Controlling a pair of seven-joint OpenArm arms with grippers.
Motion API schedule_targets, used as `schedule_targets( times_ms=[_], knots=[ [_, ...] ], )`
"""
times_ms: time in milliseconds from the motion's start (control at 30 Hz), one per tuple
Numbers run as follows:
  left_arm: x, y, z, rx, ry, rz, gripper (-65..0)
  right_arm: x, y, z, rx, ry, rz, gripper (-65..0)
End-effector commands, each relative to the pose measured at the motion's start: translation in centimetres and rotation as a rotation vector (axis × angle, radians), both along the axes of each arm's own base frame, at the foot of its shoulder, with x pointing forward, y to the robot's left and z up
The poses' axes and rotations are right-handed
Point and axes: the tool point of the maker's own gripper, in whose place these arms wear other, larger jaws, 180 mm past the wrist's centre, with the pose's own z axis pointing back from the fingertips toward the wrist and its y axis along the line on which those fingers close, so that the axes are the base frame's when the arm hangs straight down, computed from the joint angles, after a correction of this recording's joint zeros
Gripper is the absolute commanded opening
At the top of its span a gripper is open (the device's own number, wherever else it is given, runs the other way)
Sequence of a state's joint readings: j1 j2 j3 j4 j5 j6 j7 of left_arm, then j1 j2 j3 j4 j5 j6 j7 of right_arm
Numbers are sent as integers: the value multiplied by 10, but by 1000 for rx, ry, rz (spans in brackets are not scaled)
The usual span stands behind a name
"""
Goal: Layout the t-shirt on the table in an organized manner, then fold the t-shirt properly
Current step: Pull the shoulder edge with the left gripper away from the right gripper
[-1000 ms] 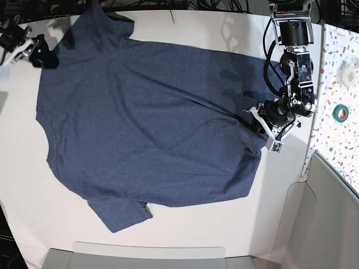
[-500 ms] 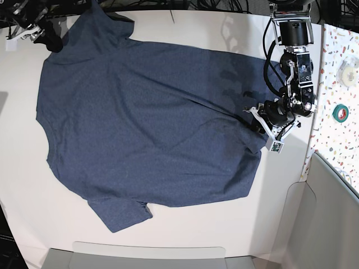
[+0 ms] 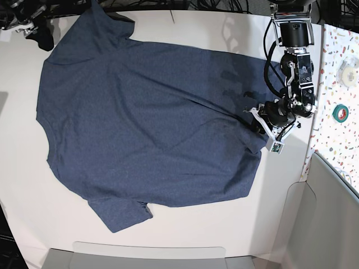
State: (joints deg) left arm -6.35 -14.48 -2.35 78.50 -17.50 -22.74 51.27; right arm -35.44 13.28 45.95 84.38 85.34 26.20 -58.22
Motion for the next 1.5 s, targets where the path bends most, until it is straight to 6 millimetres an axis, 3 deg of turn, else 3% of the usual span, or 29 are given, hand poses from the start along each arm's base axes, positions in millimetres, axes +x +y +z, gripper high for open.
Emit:
schedule_targets(
  times_ms=[0,200,467,600,667,767,933,1100,1233,1467],
  knots=[
    [-16,6,-15,45,92,-11,-529,3,-2,4,-18,-6,15,-333],
    [-16,6,-14,45,91,-11,-529,15,13,2,30,-51,-10,-333],
    [-16,6,-14,45,91,-11,-529,26,60,-13,128,-53,49,-334],
    [-16,6,-14,46,92,-11,-528,24,65,-17,132,-37,65,-341],
    [-17,6,-14,47,96,-11,-528,24,65,-17,125,-32,69,-400],
    [-17,7,-14,45,97,-8,-528,24,64,-19,112,-22,76,-630],
    [-16,10,-9,55,95,-8,-528,21,61,-25,129,29,44,-650],
    [-34,42,17,99,77,74,-516,20,61,-25,130,29,42,-650],
    [-48,62,36,138,55,120,-444,22,60,-24,131,26,41,-650],
    [-82,88,44,104,47,221,-430,27,60,-23,129,13,42,-650]
  ],
)
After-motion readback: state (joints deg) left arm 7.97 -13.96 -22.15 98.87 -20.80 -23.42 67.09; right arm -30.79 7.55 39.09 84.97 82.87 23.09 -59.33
